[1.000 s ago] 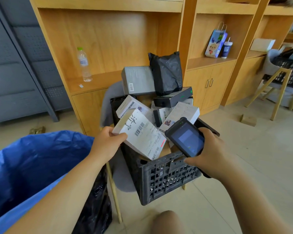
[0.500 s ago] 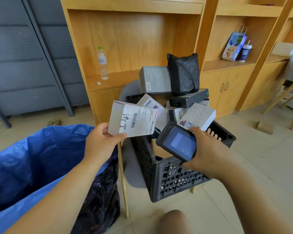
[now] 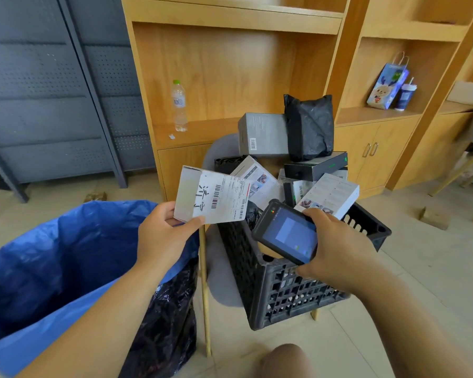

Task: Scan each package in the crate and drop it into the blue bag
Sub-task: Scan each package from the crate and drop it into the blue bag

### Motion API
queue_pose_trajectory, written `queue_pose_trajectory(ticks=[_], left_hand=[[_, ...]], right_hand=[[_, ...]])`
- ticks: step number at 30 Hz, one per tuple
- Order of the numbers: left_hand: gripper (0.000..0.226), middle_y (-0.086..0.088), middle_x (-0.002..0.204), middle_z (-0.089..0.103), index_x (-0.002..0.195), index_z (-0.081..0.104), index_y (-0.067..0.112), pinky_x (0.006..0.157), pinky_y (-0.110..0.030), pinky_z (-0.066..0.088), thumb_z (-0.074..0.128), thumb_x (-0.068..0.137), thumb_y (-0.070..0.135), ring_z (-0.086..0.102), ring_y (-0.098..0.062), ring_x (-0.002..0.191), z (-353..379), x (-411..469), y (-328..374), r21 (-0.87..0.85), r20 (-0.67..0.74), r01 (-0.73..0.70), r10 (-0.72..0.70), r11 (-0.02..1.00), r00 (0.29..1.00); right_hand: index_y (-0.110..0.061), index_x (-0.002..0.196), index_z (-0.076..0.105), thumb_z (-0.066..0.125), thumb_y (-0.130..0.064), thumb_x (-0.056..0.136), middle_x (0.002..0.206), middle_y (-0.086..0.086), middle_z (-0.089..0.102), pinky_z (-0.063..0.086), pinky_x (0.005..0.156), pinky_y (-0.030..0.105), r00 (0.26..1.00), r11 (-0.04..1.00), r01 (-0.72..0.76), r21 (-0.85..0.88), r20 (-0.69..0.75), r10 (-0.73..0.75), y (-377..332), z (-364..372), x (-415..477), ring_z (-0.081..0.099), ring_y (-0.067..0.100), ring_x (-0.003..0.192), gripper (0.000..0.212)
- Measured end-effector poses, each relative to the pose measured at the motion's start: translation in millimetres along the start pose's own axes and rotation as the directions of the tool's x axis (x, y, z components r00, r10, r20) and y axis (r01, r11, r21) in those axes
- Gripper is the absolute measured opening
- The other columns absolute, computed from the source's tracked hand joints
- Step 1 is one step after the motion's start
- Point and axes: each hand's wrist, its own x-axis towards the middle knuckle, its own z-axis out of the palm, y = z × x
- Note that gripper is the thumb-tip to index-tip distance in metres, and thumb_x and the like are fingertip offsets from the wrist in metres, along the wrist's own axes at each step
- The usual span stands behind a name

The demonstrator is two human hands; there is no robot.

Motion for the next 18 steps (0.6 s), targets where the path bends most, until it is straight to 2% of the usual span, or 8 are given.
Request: queue_pose_trajectory(ticks=[3,7,8,10,12,14,16,18], left_hand=[[0.038,0.021,0.096,0.066,0.111,0.064,0.023,0.061,-0.005,0.047,0.078,0.076,0.029,0.062,0.009,0.083,-4.1,-1.5,-3.1,-0.028,-0.007,0.018,-0.018,0.999,1.000],[0.027,0.017,0.098,0.070,0.100,0.065,0.028,0.070,-0.020,0.053,0.076,0.076,0.031,0.067,-0.002,0.087,-19.8,-6.3,-15.2,-0.138,-0.035,0.110,-0.116,0.984,0.993],[0.021,0.014,0.097,0.071,0.096,0.064,0.030,0.070,-0.024,0.054,0.075,0.077,0.029,0.068,-0.006,0.086,-26.6,-8.5,-20.6,-0.179,-0.048,0.137,-0.147,0.974,0.988],[0.013,0.009,0.093,0.072,0.090,0.064,0.030,0.062,-0.021,0.054,0.072,0.080,0.026,0.068,-0.010,0.079,-43.3,-14.1,-33.4,-0.224,-0.077,0.171,-0.193,0.959,0.978],[0.008,0.008,0.086,0.072,0.088,0.066,0.027,0.053,-0.015,0.051,0.070,0.080,0.025,0.067,-0.008,0.072,-63.7,-20.4,-49.3,-0.222,-0.113,0.195,-0.224,0.955,0.968],[0.007,0.008,0.082,0.072,0.086,0.068,0.026,0.050,-0.013,0.050,0.071,0.079,0.026,0.068,-0.006,0.069,-85.2,-26.1,-67.1,-0.198,-0.152,0.231,-0.263,0.953,0.953],[0.009,0.007,0.083,0.072,0.085,0.068,0.026,0.051,-0.016,0.051,0.073,0.078,0.027,0.068,-0.006,0.067,-106.8,-30.1,-86.1,-0.157,-0.197,0.279,-0.306,0.948,0.931],[0.012,0.006,0.087,0.072,0.088,0.067,0.027,0.060,-0.026,0.055,0.073,0.078,0.031,0.070,-0.010,0.069,-126.1,-30.9,-103.5,-0.123,-0.246,0.344,-0.365,0.931,0.898]], right_hand=[[-0.031,0.127,0.028,0.077,-0.050,0.055,0.110,-0.006,0.051,0.041,0.062,0.030,1.000,1.000,0.006,0.005,0.004,-0.006,-3.9,-0.2,-1.7,0.046,0.015,0.085,0.089],[-0.029,0.130,0.029,0.078,-0.049,0.057,0.110,-0.005,0.051,0.045,0.063,0.031,0.999,0.998,0.050,0.026,0.012,-0.051,-21.0,2.8,0.3,0.049,0.017,0.087,0.090],[-0.028,0.130,0.030,0.078,-0.048,0.057,0.111,-0.005,0.051,0.046,0.064,0.032,0.998,0.997,0.068,0.036,0.012,-0.068,-27.8,4.2,2.0,0.051,0.017,0.090,0.090],[-0.028,0.132,0.030,0.078,-0.049,0.056,0.112,-0.005,0.051,0.045,0.064,0.032,0.994,0.993,0.105,0.055,0.019,-0.106,-43.2,7.9,5.9,0.052,0.018,0.094,0.092],[-0.028,0.132,0.029,0.079,-0.050,0.055,0.108,-0.006,0.050,0.044,0.063,0.032,0.989,0.988,0.141,0.069,0.036,-0.144,-60.6,12.5,10.7,0.051,0.017,0.090,0.094],[-0.029,0.130,0.029,0.079,-0.050,0.054,0.101,-0.010,0.044,0.041,0.060,0.030,0.982,0.981,0.175,0.088,0.052,-0.180,-78.2,17.5,15.8,0.046,0.014,0.084,0.093],[-0.030,0.130,0.028,0.079,-0.050,0.054,0.099,-0.011,0.041,0.038,0.059,0.029,0.975,0.975,0.201,0.097,0.072,-0.208,-94.5,23.1,20.2,0.044,0.012,0.082,0.093],[-0.031,0.130,0.028,0.078,-0.049,0.054,0.101,-0.010,0.044,0.040,0.060,0.031,0.969,0.971,0.218,0.096,0.095,-0.227,-108.5,29.3,23.8,0.044,0.013,0.083,0.093]])
